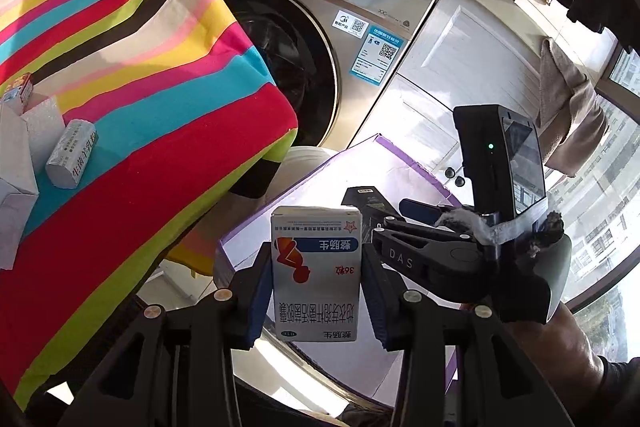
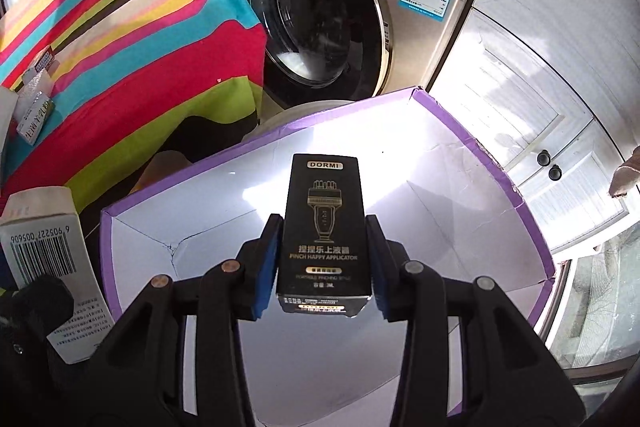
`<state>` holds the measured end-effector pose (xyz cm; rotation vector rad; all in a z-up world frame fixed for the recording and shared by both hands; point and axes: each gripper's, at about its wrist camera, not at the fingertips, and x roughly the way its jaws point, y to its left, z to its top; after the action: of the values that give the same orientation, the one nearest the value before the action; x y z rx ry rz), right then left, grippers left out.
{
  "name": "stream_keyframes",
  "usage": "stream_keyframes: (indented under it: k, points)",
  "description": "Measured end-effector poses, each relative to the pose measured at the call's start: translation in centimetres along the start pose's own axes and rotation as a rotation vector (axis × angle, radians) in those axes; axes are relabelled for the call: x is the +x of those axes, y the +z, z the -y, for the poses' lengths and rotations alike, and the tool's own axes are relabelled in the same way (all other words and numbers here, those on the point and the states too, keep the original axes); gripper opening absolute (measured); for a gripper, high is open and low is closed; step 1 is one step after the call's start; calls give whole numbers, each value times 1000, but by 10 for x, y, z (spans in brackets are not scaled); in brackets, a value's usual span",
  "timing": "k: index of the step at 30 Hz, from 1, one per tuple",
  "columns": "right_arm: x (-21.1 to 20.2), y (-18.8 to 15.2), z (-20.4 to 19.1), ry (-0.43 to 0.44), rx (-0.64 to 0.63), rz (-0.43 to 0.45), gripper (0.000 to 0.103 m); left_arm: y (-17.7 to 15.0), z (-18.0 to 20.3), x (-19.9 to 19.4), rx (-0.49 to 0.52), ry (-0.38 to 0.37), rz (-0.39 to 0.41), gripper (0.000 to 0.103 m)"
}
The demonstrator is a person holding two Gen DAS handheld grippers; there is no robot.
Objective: Organize objects
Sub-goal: 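Carry both boxes into the purple-rimmed white box and open both tools, then move both tools back over the striped table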
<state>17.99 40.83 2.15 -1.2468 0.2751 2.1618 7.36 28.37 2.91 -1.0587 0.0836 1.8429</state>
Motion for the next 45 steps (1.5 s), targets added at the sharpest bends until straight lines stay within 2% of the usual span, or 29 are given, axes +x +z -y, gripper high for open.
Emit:
stream_keyframes:
  k: [1, 3, 4, 9, 15, 29, 36, 45]
  points:
    - [0, 0, 1, -1, 6, -3, 48, 0, 0, 1, -1, -4, -3, 46]
    - [0, 0, 4, -5, 17, -2, 61, -1, 0, 3, -4, -5, -6, 53]
    - [0, 0, 4, -3, 18, -1, 64, -1, -1, 2, -8, -5, -4, 57]
    - [-7, 1, -4, 14, 4, 20, 73, 0, -5, -9, -17, 15, 29, 57]
    - [-19, 7, -31, 47, -55, 63, 74, -1, -19, -37, -25, 80, 99, 57]
    - [-50, 15, -90, 142, -181, 118, 75, -17, -79, -113, -186, 192, 279, 57]
    - [-61, 15, -112, 169, -237, 144, 76, -34, -109, -144, -283, 246, 341, 57]
    - [-71, 18, -135, 211, -274, 163, 77, -53, -137, -169, -371, 304, 384, 57]
